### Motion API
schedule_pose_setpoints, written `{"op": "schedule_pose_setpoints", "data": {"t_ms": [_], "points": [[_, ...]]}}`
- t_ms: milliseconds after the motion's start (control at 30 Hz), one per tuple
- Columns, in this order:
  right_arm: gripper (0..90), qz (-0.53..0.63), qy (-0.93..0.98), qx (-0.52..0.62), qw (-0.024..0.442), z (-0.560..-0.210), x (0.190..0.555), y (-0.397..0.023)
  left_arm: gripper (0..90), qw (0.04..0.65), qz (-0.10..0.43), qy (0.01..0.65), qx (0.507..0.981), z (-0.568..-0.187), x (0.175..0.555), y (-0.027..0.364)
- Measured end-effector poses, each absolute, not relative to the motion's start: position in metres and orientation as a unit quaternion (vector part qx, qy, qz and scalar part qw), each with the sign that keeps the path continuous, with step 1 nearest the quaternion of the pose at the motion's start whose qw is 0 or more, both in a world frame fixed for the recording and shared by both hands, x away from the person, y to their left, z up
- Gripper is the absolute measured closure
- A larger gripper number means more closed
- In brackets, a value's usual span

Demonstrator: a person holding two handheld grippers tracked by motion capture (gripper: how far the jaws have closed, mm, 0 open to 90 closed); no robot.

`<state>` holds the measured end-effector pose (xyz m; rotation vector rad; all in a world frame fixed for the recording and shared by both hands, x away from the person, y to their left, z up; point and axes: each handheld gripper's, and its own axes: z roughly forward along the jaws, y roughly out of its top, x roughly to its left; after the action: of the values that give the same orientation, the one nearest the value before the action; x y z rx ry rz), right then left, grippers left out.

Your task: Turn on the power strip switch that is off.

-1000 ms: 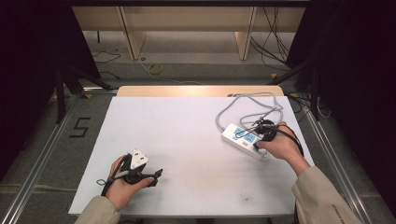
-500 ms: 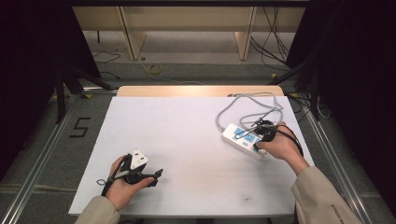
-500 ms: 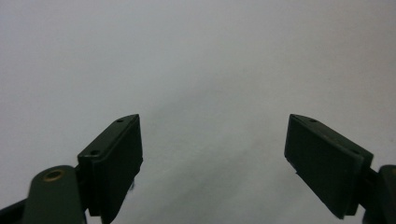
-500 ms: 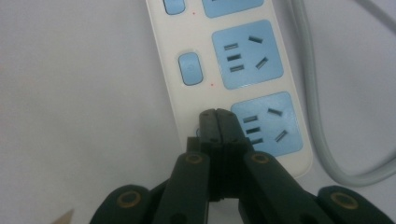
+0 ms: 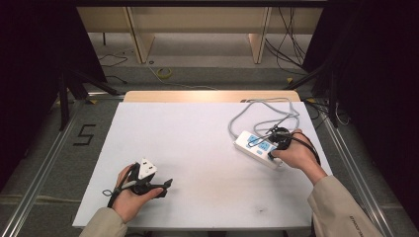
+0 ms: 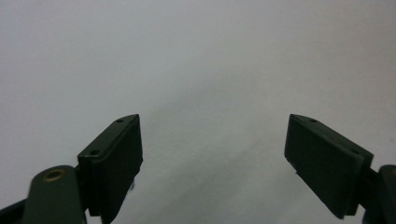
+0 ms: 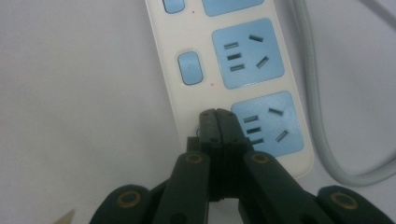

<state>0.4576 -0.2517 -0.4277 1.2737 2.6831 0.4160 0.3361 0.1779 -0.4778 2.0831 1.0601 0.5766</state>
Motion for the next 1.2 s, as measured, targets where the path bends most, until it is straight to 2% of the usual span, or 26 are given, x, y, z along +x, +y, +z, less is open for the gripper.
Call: {"op": "schedule_pose_setpoints", "data": {"t_ms": [1200], "points": [[90.0, 0.135, 0.896, 0.416, 0.075, -0.4292, 0.4569, -0.2506, 19.0, 0.357, 0.223, 0.409, 0.809, -0.4786, 0.3365, 0.1773]]}}
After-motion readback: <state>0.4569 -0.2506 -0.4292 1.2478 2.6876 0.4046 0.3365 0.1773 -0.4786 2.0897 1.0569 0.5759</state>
